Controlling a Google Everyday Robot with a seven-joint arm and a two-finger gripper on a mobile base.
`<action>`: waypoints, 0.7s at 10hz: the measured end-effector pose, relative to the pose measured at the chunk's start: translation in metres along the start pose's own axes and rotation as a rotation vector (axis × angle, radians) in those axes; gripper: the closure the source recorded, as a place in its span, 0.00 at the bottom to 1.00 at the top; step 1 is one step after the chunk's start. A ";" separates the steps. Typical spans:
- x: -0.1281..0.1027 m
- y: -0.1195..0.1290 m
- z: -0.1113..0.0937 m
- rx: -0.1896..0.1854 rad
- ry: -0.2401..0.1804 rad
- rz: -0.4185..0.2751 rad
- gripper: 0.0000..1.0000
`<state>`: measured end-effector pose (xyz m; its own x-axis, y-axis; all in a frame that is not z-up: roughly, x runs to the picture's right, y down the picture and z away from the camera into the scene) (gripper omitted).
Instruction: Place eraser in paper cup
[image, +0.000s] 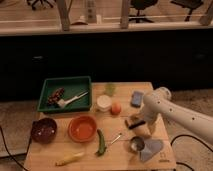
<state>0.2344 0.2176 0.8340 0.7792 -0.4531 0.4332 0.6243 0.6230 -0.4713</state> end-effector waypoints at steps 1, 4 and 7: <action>0.000 0.000 0.000 0.000 0.000 -0.003 0.20; 0.000 0.000 0.000 -0.002 0.000 -0.013 0.20; -0.001 -0.001 0.000 -0.003 -0.002 -0.021 0.20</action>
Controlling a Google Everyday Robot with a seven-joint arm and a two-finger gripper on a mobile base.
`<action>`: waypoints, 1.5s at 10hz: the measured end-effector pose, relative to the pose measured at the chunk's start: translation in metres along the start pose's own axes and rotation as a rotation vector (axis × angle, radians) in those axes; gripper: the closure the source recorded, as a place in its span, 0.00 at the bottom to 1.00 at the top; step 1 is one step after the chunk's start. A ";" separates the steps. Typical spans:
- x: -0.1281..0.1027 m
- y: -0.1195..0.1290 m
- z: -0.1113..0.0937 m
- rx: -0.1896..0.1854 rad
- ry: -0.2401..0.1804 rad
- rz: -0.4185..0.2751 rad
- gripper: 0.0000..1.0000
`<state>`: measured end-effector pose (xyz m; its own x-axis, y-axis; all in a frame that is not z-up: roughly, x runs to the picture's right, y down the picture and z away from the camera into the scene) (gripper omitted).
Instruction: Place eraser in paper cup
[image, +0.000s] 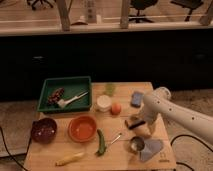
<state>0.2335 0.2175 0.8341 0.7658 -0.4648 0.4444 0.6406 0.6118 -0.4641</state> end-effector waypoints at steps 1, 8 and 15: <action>-0.001 0.000 0.000 -0.001 0.000 -0.007 0.20; -0.003 -0.001 0.001 -0.004 0.001 -0.026 0.20; -0.005 0.000 0.002 -0.005 0.002 -0.041 0.20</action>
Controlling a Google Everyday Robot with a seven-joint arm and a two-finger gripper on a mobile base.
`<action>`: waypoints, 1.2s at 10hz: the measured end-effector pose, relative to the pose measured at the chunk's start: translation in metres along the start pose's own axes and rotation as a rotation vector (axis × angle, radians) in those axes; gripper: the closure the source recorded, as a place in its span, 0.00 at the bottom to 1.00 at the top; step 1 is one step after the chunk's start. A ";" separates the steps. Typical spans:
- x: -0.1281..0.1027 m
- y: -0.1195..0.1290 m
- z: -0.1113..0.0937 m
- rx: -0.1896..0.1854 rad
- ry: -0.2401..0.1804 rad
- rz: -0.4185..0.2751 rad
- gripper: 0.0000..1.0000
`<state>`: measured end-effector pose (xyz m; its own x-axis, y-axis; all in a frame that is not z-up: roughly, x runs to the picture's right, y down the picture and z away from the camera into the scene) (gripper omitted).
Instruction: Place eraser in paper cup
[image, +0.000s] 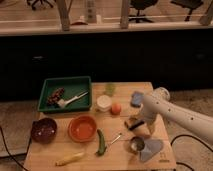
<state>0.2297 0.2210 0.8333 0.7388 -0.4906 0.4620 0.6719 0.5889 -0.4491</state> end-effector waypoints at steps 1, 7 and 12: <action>0.000 0.000 0.000 0.000 0.000 -0.001 0.20; -0.001 0.001 0.001 -0.001 -0.002 -0.013 0.20; -0.004 0.000 0.000 -0.001 -0.003 -0.019 0.20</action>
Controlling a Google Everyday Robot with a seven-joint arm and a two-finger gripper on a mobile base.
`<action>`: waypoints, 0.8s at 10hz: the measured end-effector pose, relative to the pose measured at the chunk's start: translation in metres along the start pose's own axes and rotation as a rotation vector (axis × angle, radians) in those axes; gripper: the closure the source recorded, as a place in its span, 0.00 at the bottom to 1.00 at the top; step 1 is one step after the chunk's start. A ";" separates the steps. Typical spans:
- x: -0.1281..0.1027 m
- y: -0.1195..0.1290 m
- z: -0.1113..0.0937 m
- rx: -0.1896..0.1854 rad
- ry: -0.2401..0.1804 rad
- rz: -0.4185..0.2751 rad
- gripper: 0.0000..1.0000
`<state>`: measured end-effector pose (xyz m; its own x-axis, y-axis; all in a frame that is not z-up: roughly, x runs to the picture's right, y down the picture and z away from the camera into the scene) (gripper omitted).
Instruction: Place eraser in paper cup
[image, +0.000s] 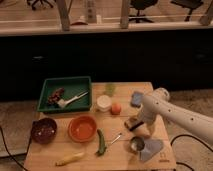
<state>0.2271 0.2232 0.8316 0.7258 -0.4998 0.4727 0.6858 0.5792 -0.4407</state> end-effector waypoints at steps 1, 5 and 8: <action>0.000 0.000 0.000 0.000 0.000 -0.001 0.20; -0.002 0.000 0.000 -0.001 0.001 -0.010 0.20; -0.002 0.001 0.000 -0.005 0.003 -0.025 0.20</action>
<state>0.2261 0.2250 0.8302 0.7089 -0.5156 0.4813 0.7037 0.5635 -0.4327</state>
